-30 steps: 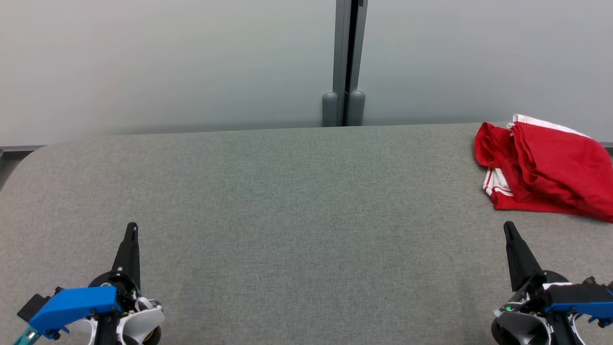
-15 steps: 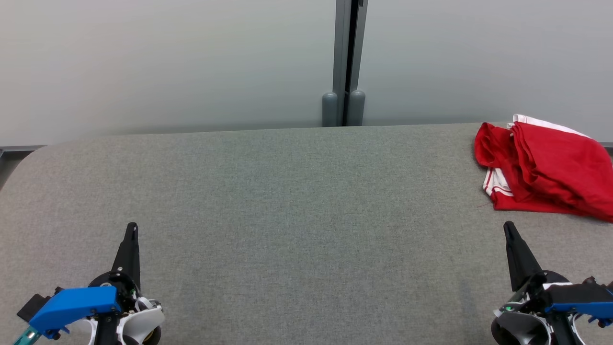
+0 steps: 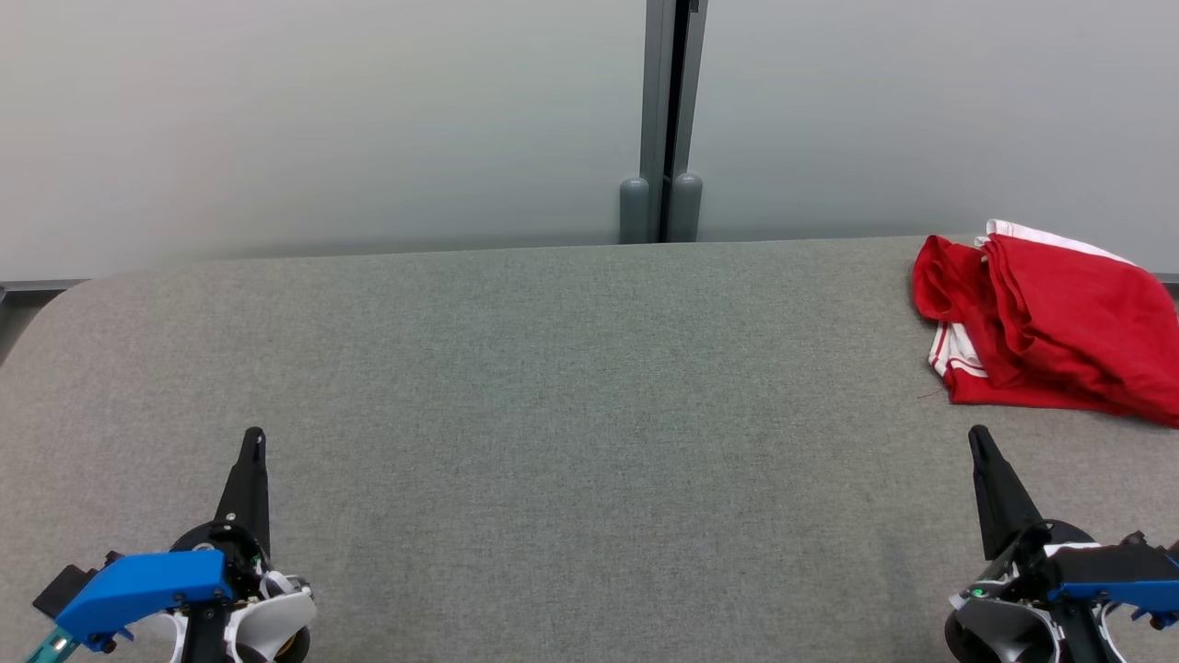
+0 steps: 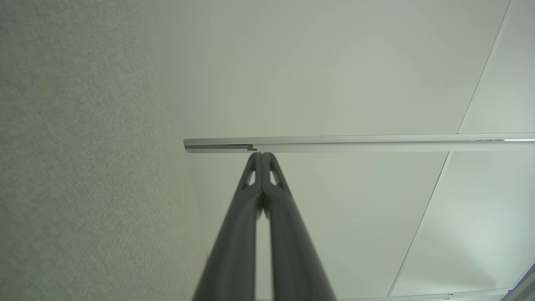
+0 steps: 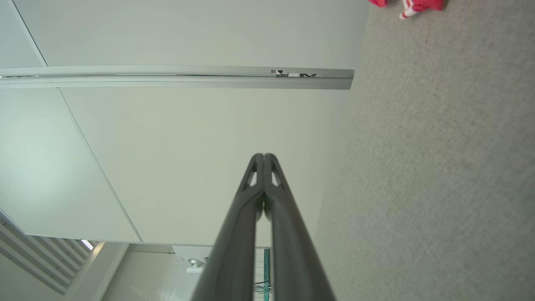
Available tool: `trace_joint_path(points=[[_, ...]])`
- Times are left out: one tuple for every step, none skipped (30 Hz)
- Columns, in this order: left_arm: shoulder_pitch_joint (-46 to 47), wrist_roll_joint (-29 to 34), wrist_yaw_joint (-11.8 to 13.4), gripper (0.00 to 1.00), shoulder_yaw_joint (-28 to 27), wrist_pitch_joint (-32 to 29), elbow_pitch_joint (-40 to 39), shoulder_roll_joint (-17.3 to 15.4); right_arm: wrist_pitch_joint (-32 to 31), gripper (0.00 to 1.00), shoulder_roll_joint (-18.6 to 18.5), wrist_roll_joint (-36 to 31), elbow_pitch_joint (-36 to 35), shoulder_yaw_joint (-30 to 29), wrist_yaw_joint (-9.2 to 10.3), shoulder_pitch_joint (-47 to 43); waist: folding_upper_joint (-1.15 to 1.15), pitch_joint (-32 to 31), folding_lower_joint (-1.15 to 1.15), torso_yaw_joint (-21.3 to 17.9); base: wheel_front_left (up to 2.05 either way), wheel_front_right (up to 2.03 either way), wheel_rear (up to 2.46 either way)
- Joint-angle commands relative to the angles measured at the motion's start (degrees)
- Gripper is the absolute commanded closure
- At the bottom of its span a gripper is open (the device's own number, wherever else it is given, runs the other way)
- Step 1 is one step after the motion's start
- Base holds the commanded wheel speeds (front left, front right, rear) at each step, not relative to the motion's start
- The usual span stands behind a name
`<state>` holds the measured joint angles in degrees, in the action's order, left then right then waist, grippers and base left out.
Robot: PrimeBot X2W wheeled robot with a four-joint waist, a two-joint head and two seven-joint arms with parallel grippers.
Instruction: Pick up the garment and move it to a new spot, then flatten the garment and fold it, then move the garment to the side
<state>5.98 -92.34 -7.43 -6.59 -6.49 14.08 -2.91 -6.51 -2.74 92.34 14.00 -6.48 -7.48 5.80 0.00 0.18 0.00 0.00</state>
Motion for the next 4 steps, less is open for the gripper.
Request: trace_joint_path(points=[[0.5,-0.2,-0.3,1.0,-0.1,-0.2,0.0,0.2,-0.1,1.0,-0.3,0.2,0.1,-0.1,-0.02,0.8,0.0,0.0,0.0,0.0,0.0,0.0,0.0],[0.5,-0.2,-0.3,1.0,-0.1,-0.2,0.0,0.2,-0.1,1.0,-0.3,0.2,0.1,-0.1,-0.02,0.8,0.0,0.0,0.0,0.0,0.0,0.0,0.0],[0.5,-0.2,-0.3,1.0,-0.1,-0.2,0.0,0.2,-0.1,1.0,-0.3,0.2,0.1,-0.1,-0.02,0.8,0.0,0.0,0.0,0.0,0.0,0.0,0.0],[0.5,-0.2,-0.3,1.0,-0.1,-0.2,0.0,0.2,-0.1,1.0,-0.3,0.2,0.1,-0.1,-0.02,0.8,0.0,0.0,0.0,0.0,0.0,0.0,0.0]])
